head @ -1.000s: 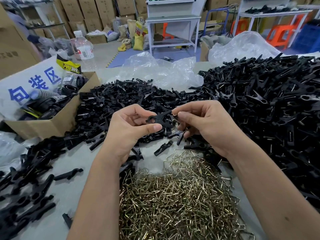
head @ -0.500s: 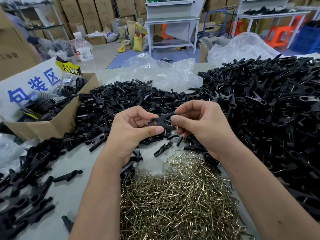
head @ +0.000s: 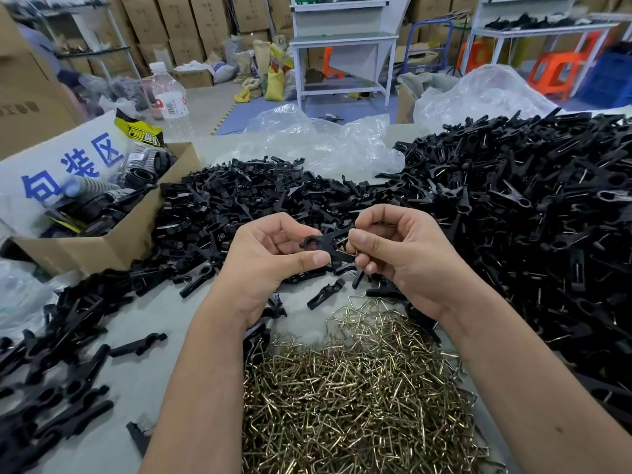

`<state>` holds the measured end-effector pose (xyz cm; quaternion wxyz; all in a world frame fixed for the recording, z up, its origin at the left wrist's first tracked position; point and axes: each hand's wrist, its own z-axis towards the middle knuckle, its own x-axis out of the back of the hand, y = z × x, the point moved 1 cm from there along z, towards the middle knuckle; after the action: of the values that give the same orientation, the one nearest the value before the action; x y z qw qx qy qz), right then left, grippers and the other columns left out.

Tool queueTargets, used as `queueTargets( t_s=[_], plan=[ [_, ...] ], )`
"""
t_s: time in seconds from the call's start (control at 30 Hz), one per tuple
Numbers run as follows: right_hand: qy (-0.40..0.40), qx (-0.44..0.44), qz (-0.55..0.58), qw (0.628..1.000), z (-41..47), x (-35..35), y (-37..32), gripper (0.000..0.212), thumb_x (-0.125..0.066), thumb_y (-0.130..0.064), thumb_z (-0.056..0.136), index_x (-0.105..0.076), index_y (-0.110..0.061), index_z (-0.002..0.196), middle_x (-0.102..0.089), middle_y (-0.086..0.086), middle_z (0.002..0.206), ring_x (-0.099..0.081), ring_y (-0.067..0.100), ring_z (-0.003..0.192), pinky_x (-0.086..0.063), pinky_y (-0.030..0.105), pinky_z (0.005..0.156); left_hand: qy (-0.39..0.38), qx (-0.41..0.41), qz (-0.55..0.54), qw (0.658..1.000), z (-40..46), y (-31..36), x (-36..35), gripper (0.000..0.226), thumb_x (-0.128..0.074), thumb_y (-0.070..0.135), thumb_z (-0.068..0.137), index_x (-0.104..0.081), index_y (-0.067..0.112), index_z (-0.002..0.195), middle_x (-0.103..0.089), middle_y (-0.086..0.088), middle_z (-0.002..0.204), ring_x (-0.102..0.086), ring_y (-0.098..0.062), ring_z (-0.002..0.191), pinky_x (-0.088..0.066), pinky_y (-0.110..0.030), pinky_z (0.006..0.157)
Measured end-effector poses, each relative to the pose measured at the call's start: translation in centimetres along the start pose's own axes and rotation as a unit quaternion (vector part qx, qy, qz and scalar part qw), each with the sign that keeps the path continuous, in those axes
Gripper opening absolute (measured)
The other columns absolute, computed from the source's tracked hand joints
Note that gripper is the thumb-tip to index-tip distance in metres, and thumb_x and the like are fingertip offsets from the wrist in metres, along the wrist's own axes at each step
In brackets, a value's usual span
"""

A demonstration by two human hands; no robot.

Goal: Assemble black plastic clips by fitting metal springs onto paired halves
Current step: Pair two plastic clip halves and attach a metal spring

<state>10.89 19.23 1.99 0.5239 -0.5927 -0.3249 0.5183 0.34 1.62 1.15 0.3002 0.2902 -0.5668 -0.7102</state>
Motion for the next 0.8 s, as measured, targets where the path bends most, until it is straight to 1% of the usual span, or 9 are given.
queueTargets(
  t_s=[0.1,0.17,0.27,0.33,0.43,0.53,0.6,0.7,0.8],
  plan=[
    [-0.002,-0.008,0.021,1.000,0.0,0.0,0.1,0.022,-0.079,-0.010,0.073,-0.068,-0.007,0.092,-0.072,0.014,0.075,-0.063,0.014,0.056,-0.051,0.019,0.051,-0.010,0.011,-0.032,0.999,0.0,0.0,-0.2,0.035,-0.095,0.017,0.052,-0.077,0.018,0.082,-0.077,-0.010,0.088,-0.072,-0.017,0.078,-0.059,-0.026,0.068],
    [0.007,-0.011,0.028,1.000,0.1,-0.2,0.2,0.025,-0.082,-0.012,0.071,-0.069,-0.008,0.092,-0.073,0.015,0.076,-0.062,0.014,0.054,-0.049,0.019,0.048,-0.014,0.016,-0.040,0.999,0.0,0.1,-0.2,0.038,-0.098,0.014,0.052,-0.077,0.017,0.082,-0.077,-0.011,0.088,-0.073,-0.017,0.077,-0.060,-0.027,0.067],
    [0.019,-0.017,0.043,0.999,0.2,-0.6,0.5,0.025,-0.089,-0.018,0.064,-0.070,-0.015,0.081,-0.074,0.016,0.078,-0.059,0.014,0.050,-0.046,0.020,0.044,-0.015,0.021,-0.040,0.999,-0.1,0.1,-0.1,0.037,-0.097,0.012,0.053,-0.075,0.016,0.084,-0.078,-0.012,0.089,-0.074,-0.019,0.078,-0.062,-0.029,0.067],
    [0.018,-0.028,0.061,0.998,0.2,-0.8,0.7,0.026,-0.090,-0.022,0.062,-0.068,-0.018,0.075,-0.074,0.013,0.077,-0.057,0.013,0.049,-0.044,0.020,0.043,-0.012,0.014,-0.054,0.998,-0.1,0.2,-0.2,0.035,-0.095,0.013,0.053,-0.075,0.016,0.082,-0.078,-0.013,0.091,-0.075,-0.020,0.079,-0.061,-0.028,0.069],
    [-0.005,-0.051,0.061,0.997,0.2,-1.2,0.9,0.030,-0.090,-0.034,0.065,-0.066,-0.019,0.075,-0.066,0.004,0.072,-0.056,0.011,0.053,-0.043,0.019,0.044,-0.016,-0.006,-0.088,0.996,-0.1,0.3,-0.4,0.034,-0.094,0.008,0.052,-0.075,0.017,0.079,-0.079,-0.010,0.088,-0.075,-0.017,0.078,-0.059,-0.024,0.070],
    [-0.064,-0.091,0.076,0.991,-0.1,-1.6,1.2,0.030,-0.080,-0.044,0.075,-0.071,-0.020,0.090,-0.066,0.002,0.078,-0.059,0.010,0.055,-0.046,0.017,0.043,-0.020,-0.018,-0.095,0.995,-0.1,0.3,-0.5,0.039,-0.097,0.001,0.053,-0.075,0.017,0.080,-0.078,-0.009,0.087,-0.075,-0.018,0.075,-0.059,-0.024,0.069],
    [-0.090,-0.104,0.112,0.984,-0.1,-1.6,1.3,0.031,-0.072,-0.041,0.084,-0.072,-0.018,0.104,-0.067,0.004,0.076,-0.059,0.009,0.053,-0.048,0.014,0.042,-0.012,-0.016,-0.082,0.996,0.0,0.2,-0.5,0.033,-0.093,-0.001,0.060,-0.074,0.017,0.080,-0.078,-0.009,0.087,-0.074,-0.017,0.075,-0.059,-0.025,0.070],
    [-0.116,-0.111,0.184,0.970,-0.2,-1.4,1.4,0.029,-0.067,-0.030,0.091,-0.077,-0.017,0.115,-0.070,0.008,0.077,-0.062,0.007,0.055,-0.050,0.012,0.043,-0.016,-0.011,-0.089,0.996,-0.1,0.4,-0.5,0.039,-0.101,0.016,0.053,-0.074,0.019,0.080,-0.078,-0.010,0.091,-0.073,-0.018,0.080,-0.061,-0.028,0.073],
    [-0.146,-0.133,0.238,0.951,-0.3,-1.1,1.5,0.039,-0.077,-0.023,0.086,-0.075,-0.012,0.123,-0.070,0.014,0.083,-0.066,0.009,0.061,-0.053,0.013,0.046,-0.018,-0.006,-0.096,0.995,-0.3,0.6,-0.6,0.043,-0.102,0.030,0.048,-0.075,0.020,0.080,-0.078,-0.015,0.100,-0.074,-0.023,0.086,-0.062,-0.030,0.075]
  ],
)
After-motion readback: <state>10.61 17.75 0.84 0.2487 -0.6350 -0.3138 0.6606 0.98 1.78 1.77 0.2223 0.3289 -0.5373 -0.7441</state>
